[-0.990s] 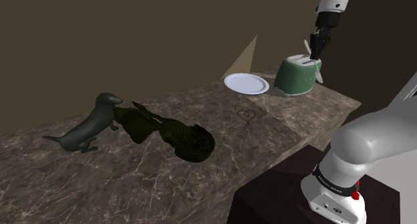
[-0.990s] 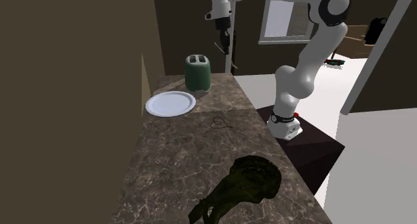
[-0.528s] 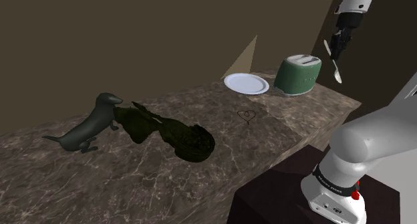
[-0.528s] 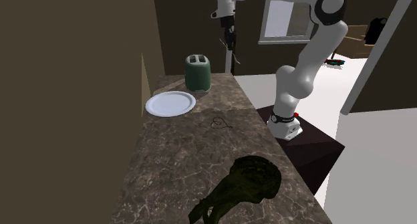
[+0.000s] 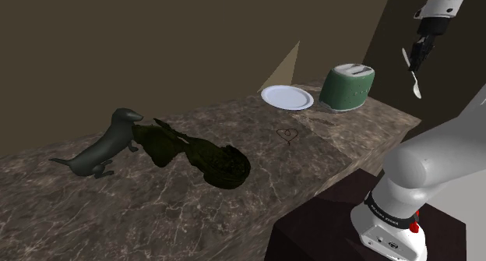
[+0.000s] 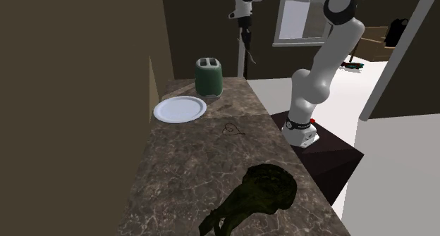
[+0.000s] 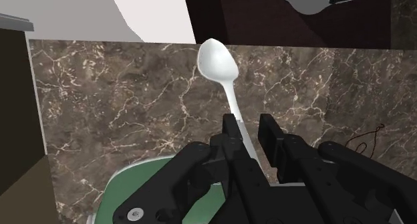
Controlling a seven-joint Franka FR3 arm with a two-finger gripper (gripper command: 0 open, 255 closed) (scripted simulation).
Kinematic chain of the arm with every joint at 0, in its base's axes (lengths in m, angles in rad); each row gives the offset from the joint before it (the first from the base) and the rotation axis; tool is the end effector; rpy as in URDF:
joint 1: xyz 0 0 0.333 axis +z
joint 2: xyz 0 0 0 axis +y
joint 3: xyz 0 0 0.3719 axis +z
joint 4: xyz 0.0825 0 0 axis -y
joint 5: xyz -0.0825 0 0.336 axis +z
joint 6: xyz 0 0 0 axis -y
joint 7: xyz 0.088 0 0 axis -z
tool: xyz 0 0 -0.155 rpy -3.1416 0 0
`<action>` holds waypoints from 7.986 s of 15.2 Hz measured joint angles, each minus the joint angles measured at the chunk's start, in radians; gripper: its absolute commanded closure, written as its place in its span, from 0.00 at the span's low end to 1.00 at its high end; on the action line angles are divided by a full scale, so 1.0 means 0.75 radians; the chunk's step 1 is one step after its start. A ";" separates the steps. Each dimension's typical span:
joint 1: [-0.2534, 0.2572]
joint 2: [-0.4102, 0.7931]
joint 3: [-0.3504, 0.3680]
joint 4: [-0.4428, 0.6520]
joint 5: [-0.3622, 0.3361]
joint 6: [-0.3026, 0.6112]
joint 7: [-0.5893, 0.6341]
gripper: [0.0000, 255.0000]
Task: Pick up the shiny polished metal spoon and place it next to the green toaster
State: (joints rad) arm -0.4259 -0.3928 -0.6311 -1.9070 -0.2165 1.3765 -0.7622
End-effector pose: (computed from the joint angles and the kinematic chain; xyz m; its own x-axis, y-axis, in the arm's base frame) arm 0.0979 -0.3524 0.6083 0.9610 -0.2379 -0.1411 -0.2583 -0.9543 -0.1503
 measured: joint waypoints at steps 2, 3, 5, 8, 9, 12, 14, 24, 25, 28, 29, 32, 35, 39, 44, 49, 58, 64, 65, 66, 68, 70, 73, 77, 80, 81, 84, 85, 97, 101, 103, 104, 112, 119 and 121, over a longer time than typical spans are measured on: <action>-0.005 -0.003 -0.011 -0.027 -0.008 0.025 -0.010 1.00; -0.007 -0.006 -0.016 -0.048 -0.012 0.044 -0.013 1.00; -0.009 -0.012 -0.018 -0.088 -0.016 0.078 -0.008 1.00; -0.013 -0.019 -0.025 -0.149 -0.022 0.133 -0.004 1.00; -0.015 -0.021 -0.028 -0.167 -0.025 0.149 -0.003 1.00; -0.019 -0.028 -0.035 -0.221 -0.032 0.198 -0.001 1.00; -0.019 -0.022 -0.042 -0.253 -0.032 0.236 0.001 1.00; 0.002 0.021 -0.081 -0.370 -0.017 0.394 -0.030 0.00; 0.020 0.046 -0.092 -0.371 0.002 0.422 -0.056 0.00; 0.075 0.124 -0.122 -0.395 0.065 0.520 -0.142 0.00; 0.094 0.155 -0.133 -0.399 0.090 0.552 -0.175 0.00; 0.147 0.252 -0.157 -0.417 0.172 0.656 -0.266 0.00; 0.156 0.269 -0.160 -0.456 0.188 0.710 -0.282 0.00; 0.159 0.294 -0.169 -0.513 0.201 0.786 -0.295 0.00; 0.159 0.299 -0.171 -0.535 0.203 0.813 -0.296 0.00; 0.159 0.299 -0.171 -0.536 0.204 0.814 -0.297 1.00; 0.158 0.294 -0.170 -0.530 0.200 0.804 -0.295 1.00; 0.154 0.241 -0.148 -0.470 0.173 0.703 -0.264 1.00; 0.152 0.233 -0.146 -0.462 0.169 0.688 -0.261 1.00; 0.153 0.225 -0.141 -0.450 0.166 0.670 -0.255 1.00; 0.150 0.202 -0.132 -0.427 0.156 0.628 -0.244 1.00; 0.149 0.187 -0.124 -0.404 0.150 0.592 -0.235 1.00; 0.149 0.171 -0.114 -0.360 0.145 0.536 -0.227 1.00; 0.151 0.155 -0.100 -0.302 0.143 0.465 -0.216 1.00; 0.151 0.139 -0.088 -0.257 0.139 0.406 -0.206 1.00; 0.152 0.141 -0.088 -0.239 0.140 0.389 -0.208 1.00; 0.154 0.136 -0.080 -0.186 0.141 0.333 -0.204 1.00; 0.155 0.134 -0.077 -0.171 0.142 0.316 -0.202 1.00; 0.166 0.149 -0.062 0.049 0.158 0.108 -0.202 1.00; 0.171 0.169 -0.062 0.142 0.170 0.032 -0.207 1.00; 0.174 0.177 -0.062 0.180 0.175 0.000 -0.209 1.00; 0.174 0.181 -0.063 0.202 0.176 -0.019 -0.211 1.00; 0.173 0.110 -0.022 0.208 0.151 -0.085 -0.170 1.00; 0.161 0.063 -0.016 0.045 0.128 0.037 -0.154 1.00; 0.159 0.051 -0.014 -0.003 0.122 0.074 -0.148 1.00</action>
State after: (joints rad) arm -0.3070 -0.3544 -0.6418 -1.9095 -0.1247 1.4323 -0.8731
